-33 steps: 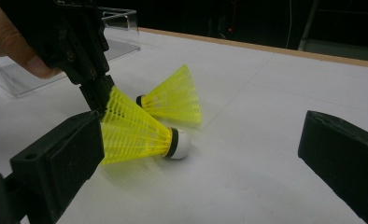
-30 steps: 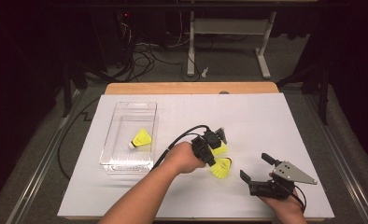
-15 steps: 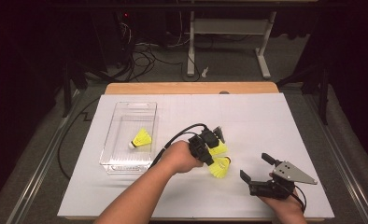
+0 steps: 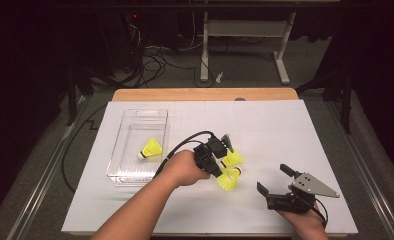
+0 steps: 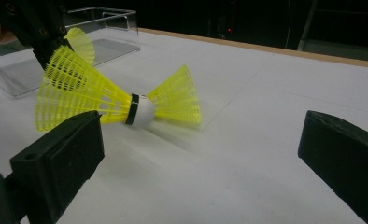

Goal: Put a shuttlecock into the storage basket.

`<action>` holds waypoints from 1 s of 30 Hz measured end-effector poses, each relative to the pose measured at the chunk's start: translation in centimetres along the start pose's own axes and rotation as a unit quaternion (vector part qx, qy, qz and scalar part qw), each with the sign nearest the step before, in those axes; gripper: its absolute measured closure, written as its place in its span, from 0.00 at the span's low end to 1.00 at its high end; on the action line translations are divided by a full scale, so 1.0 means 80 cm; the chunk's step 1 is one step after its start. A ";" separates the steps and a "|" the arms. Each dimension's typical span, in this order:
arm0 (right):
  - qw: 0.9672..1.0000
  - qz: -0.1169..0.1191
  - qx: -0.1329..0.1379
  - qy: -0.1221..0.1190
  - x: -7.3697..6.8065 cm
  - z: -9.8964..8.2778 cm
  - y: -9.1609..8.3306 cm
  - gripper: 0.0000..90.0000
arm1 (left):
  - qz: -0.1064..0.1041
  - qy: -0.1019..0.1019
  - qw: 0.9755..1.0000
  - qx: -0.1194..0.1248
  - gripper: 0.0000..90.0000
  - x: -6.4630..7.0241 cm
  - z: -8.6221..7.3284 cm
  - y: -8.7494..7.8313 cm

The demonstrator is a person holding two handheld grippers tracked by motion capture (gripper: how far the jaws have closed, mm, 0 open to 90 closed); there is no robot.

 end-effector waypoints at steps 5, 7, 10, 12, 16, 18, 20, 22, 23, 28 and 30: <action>1.000 -0.002 0.002 0.001 0.001 0.001 0.000 0.01 | 0.000 -0.009 1.000 0.000 1.00 -0.006 -0.011 -0.004; 1.000 -0.001 0.002 0.002 0.001 0.001 0.000 0.01 | 0.003 -0.014 1.000 0.005 1.00 -0.009 -0.016 -0.007; 1.000 -0.001 0.002 0.002 0.001 0.001 0.001 0.01 | 0.002 -0.017 1.000 0.008 1.00 -0.011 -0.022 -0.012; 1.000 0.000 0.002 0.003 0.001 0.001 0.002 0.01 | 0.006 -0.022 1.000 0.006 1.00 -0.013 -0.027 -0.014; 1.000 0.001 0.000 0.002 0.000 0.000 0.002 0.01 | 0.011 -0.028 0.999 0.012 1.00 -0.018 -0.035 -0.020; 1.000 0.000 0.002 0.002 0.001 0.001 0.002 0.01 | 0.010 -0.030 0.999 0.013 1.00 -0.021 -0.040 -0.023; 1.000 0.000 0.001 0.001 0.001 0.000 0.001 0.01 | 0.010 -0.032 0.999 0.013 1.00 -0.022 -0.043 -0.024; 1.000 -0.001 0.001 0.000 0.000 0.001 0.001 0.01 | 0.014 -0.033 0.999 0.015 1.00 -0.023 -0.047 -0.026; 1.000 -0.001 0.001 -0.002 0.000 0.001 0.000 0.01 | 0.010 -0.034 0.999 0.015 1.00 -0.024 -0.048 -0.027; 1.000 -0.002 0.000 -0.001 -0.001 0.000 -0.001 0.01 | 0.001 -0.036 0.999 0.014 1.00 -0.023 -0.053 -0.031; 1.000 -0.002 0.001 -0.002 -0.001 0.000 -0.001 0.01 | -0.001 -0.036 0.999 0.015 1.00 -0.023 -0.054 -0.034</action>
Point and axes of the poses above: each handheld gripper's, and its own axes: y roughly forward along the jaws, z roughly out of its top, x roughly to its right, the point moved 5 cm from there along y, roughly forward along the jaws, and after that the axes turned 3 degrees about y, right-handed, at the moved point
